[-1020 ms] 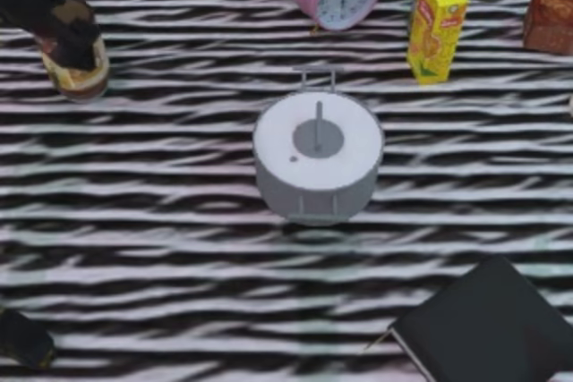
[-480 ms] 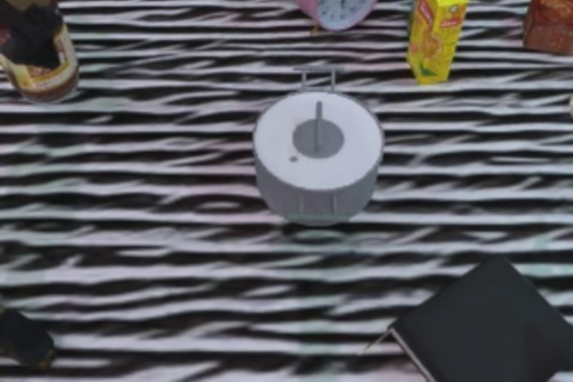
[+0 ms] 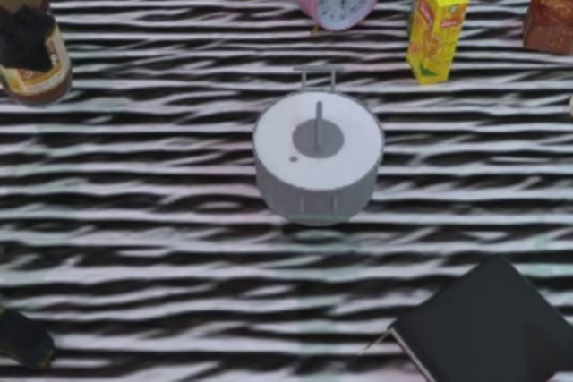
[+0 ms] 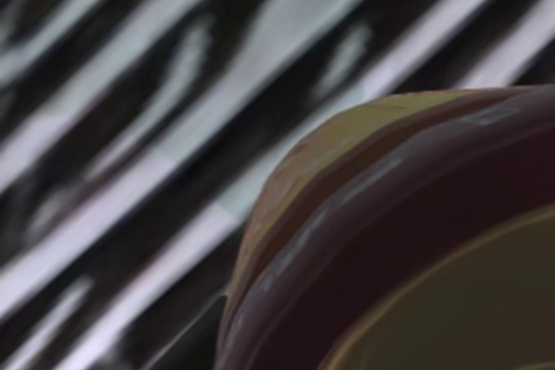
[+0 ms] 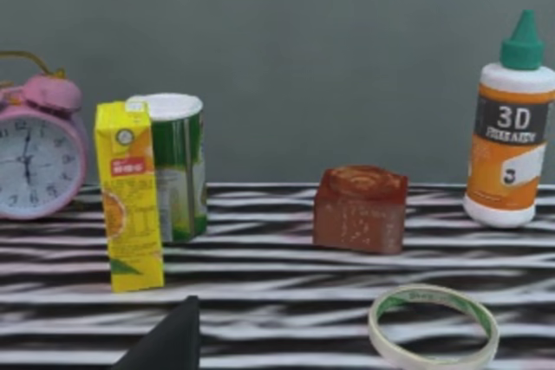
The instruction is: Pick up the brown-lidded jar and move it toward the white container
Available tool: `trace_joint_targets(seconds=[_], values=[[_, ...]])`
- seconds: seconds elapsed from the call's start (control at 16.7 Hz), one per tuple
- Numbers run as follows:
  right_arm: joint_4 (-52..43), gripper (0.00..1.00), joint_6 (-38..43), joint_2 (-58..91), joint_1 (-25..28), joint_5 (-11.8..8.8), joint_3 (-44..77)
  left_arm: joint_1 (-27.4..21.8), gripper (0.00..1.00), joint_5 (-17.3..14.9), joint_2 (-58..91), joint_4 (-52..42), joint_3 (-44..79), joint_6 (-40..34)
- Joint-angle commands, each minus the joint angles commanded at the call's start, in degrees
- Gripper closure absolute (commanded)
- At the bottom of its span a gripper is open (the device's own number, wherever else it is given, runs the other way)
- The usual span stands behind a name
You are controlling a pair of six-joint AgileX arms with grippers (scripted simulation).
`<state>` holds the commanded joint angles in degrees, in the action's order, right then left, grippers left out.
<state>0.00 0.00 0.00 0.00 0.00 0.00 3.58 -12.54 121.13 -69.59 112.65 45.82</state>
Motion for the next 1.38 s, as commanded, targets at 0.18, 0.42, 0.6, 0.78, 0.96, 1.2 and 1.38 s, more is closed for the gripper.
trace_joint_targets(seconds=[0.18,0.42,0.6,0.78,0.96,1.2,1.38], values=[[0.0,0.0,0.0,0.0,0.0,0.0,0.0,-1.4,1.0,1.1,-0.8,1.4,-1.9,-3.8],[0.0,0.0,0.0,0.0,0.0,0.0,0.0,-6.1,1.0,4.7,-3.1,5.6,-8.1,-17.1],[0.0,0.0,0.0,0.0,0.0,0.0,0.0,-10.7,1.0,8.3,-5.7,10.1,-14.2,-30.9],[0.0,0.0,0.0,0.0,0.0,0.0,0.0,-15.5,1.0,12.1,-8.6,14.8,-20.5,-45.0],[0.0,0.0,0.0,0.0,0.0,0.0,0.0,-19.6,1.0,15.4,-11.3,19.0,-26.2,-56.3],[0.0,0.0,0.0,0.0,0.0,0.0,0.0,-22.6,1.0,17.9,-13.1,21.9,-30.7,-63.4],[0.0,0.0,0.0,0.0,0.0,0.0,0.0,-22.7,1.0,18.0,-13.2,22.0,-30.8,-63.7]])
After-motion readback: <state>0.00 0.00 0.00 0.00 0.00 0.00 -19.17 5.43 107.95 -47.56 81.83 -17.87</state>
